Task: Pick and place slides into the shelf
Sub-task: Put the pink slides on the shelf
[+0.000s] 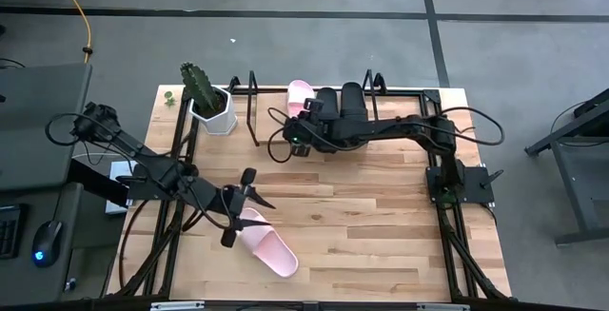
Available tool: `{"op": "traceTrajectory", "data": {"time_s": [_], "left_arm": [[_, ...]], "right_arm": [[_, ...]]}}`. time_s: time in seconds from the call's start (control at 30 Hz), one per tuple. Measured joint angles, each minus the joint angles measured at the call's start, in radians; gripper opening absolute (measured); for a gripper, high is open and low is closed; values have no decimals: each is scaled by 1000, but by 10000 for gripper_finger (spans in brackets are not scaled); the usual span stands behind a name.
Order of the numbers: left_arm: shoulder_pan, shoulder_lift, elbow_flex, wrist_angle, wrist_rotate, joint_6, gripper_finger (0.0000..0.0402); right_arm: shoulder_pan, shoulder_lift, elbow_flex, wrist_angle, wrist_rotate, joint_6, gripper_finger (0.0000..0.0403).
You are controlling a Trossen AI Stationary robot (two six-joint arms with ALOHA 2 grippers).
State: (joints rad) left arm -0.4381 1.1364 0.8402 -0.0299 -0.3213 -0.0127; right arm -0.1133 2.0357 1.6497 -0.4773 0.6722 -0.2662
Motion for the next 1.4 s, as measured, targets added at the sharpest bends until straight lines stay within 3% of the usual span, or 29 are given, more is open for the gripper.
{"op": "traceTrajectory", "data": {"time_s": [0.47,1.03,1.4], "left_arm": [[0,-72,0,-182,-38,-96,175],[0,-77,0,-305,-66,-207,175],[-1,-77,-1,-389,-98,-357,175]], "right_arm": [[63,-79,0,-242,-90,85,115],[247,-121,0,-284,-121,139,115],[351,-125,0,-280,-116,177,114]]}}
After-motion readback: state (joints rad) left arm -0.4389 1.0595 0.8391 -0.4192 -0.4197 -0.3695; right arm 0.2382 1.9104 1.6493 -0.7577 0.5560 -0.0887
